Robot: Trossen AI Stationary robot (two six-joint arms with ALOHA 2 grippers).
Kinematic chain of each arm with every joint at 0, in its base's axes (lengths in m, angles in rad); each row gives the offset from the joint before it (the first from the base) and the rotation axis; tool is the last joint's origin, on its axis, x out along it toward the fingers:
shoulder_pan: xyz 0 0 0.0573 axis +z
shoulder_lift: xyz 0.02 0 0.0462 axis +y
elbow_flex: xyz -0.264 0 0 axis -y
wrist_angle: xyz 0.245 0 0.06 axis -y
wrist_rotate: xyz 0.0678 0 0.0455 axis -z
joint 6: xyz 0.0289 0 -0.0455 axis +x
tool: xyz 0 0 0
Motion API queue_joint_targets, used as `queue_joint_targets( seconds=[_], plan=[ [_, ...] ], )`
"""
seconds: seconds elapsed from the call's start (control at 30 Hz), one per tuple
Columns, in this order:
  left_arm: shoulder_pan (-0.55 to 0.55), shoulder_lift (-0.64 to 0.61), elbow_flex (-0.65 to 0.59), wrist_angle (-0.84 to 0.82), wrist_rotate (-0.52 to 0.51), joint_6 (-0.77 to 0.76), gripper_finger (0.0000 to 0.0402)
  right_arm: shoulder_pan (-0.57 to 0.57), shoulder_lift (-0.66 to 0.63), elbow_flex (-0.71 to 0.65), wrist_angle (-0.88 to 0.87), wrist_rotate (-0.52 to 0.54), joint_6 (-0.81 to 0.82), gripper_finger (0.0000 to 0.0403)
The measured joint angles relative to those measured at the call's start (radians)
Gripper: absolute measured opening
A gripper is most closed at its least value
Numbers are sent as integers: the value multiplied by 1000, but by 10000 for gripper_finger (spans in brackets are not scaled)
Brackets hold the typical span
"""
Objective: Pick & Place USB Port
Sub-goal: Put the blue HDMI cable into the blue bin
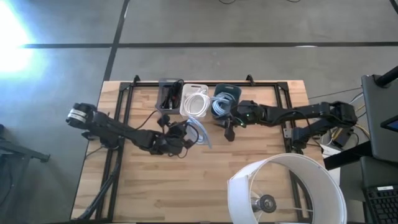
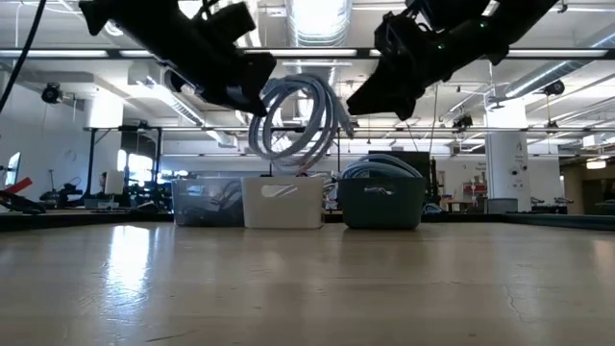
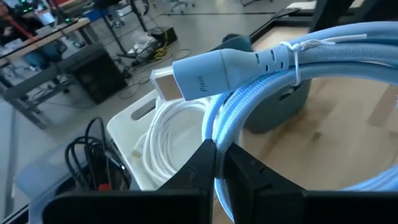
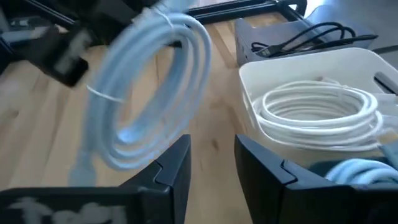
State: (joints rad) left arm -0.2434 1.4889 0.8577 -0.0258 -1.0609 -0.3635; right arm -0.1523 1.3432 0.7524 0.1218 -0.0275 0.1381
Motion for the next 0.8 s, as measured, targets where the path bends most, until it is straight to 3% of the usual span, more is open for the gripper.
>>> queue_joint_targets(
  seconds=[0.33,0.8],
  plan=[
    [19,87,-4,7,-26,-46,28,23,138,48,100,-97,45,130],
    [27,94,-4,8,-38,-60,28,37,209,107,97,-113,46,132]
  ],
)
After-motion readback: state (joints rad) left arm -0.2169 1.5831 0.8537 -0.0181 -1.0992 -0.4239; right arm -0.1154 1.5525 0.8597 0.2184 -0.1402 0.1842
